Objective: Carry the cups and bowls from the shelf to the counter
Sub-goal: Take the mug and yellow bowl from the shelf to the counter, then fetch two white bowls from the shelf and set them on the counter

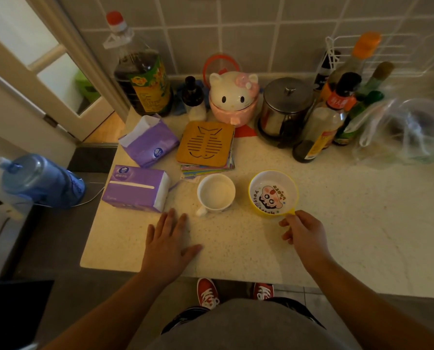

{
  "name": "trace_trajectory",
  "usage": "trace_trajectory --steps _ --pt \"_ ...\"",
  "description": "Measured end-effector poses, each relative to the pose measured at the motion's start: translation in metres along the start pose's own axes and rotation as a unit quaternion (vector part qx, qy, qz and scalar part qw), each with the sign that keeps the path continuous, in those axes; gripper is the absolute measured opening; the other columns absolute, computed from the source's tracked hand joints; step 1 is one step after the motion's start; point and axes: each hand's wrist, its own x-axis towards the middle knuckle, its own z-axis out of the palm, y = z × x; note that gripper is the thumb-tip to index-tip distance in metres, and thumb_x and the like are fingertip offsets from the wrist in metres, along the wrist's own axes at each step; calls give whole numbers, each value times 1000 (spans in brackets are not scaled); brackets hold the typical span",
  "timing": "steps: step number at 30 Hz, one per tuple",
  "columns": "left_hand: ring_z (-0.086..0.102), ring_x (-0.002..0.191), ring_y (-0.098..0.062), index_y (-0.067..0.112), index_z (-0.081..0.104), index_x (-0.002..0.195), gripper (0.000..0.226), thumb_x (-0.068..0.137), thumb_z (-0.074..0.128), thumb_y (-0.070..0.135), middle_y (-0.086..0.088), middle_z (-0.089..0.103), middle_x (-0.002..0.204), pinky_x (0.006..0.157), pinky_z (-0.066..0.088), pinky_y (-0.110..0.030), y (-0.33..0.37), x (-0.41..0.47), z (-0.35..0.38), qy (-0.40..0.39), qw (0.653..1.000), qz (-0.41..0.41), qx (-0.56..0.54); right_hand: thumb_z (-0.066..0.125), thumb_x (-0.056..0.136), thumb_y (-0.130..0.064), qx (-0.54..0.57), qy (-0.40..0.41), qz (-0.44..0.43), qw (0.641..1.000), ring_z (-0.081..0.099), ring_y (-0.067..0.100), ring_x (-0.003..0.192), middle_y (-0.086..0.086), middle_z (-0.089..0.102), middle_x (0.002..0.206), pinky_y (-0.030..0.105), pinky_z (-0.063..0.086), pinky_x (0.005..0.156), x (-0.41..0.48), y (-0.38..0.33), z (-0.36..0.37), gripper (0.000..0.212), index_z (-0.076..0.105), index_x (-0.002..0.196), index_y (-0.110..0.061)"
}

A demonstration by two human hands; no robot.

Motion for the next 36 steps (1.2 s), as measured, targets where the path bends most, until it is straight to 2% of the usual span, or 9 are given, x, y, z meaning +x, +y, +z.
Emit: trace_trajectory --steps 3,6,8,12,15,18,21,26,36 --pt "7 150 -27 28 13 153 91 80 24 82 -8 11 163 117 13 -53 -1 0 -1 -1 1000 4 -4 57 85 -30 -3 9 -18 1000 60 6 46 -5 66 64 28 48 50 -3 -2 -2 17 66 72 -24" --pt "10 149 -28 26 19 152 90 81 30 80 -9 14 163 117 14 -53 -3 -3 -4 -6 1000 17 -22 63 86 -33 2 29 -30 999 64 12 60 -8 68 86 19 49 48 -11 -4 -4 2 63 84 -32" --pt "18 147 -30 24 30 148 83 82 39 74 -9 23 160 116 21 -52 -6 -6 -8 -11 999 26 -37 65 86 -35 -6 61 -31 998 65 15 67 -12 66 96 16 48 47 -20 -3 -6 11 60 95 -30" --pt "56 107 -16 19 63 114 40 87 57 47 0 61 117 86 47 -30 -10 -22 -16 18 989 85 -120 61 87 -38 -64 98 -31 993 66 6 61 -14 67 84 13 46 45 -50 4 -9 5 57 86 -35" --pt "52 75 5 31 62 98 28 89 44 51 18 54 88 64 39 -11 -9 -45 -15 -85 969 163 -168 60 89 -32 -92 74 0 993 65 2 59 -10 69 74 16 45 49 -84 22 -5 11 60 78 -32" --pt "49 71 9 38 60 95 36 87 35 61 23 50 79 59 35 -12 -9 -65 2 -181 948 205 -164 61 90 -23 -101 29 25 994 64 11 58 0 67 68 19 49 48 -123 43 0 15 62 76 -26" --pt "53 71 6 38 61 97 43 82 33 67 19 61 83 61 38 -15 -7 -75 26 -263 931 212 -141 59 92 -22 -106 -19 78 991 64 13 62 2 67 75 17 47 52 -155 67 -2 11 63 82 -22" --pt "61 74 -3 30 64 90 25 86 52 52 8 68 85 68 54 -31 9 -65 65 -366 911 173 -82 58 93 -31 -109 -46 210 971 67 16 72 1 69 83 22 45 59 -201 131 -27 12 64 86 -23" --pt "53 68 -7 28 53 73 23 92 57 40 6 57 75 53 34 -24 74 -70 107 -409 887 193 94 57 92 -36 -19 65 438 896 68 18 74 4 68 86 28 51 58 -346 286 -99 13 61 91 -24"
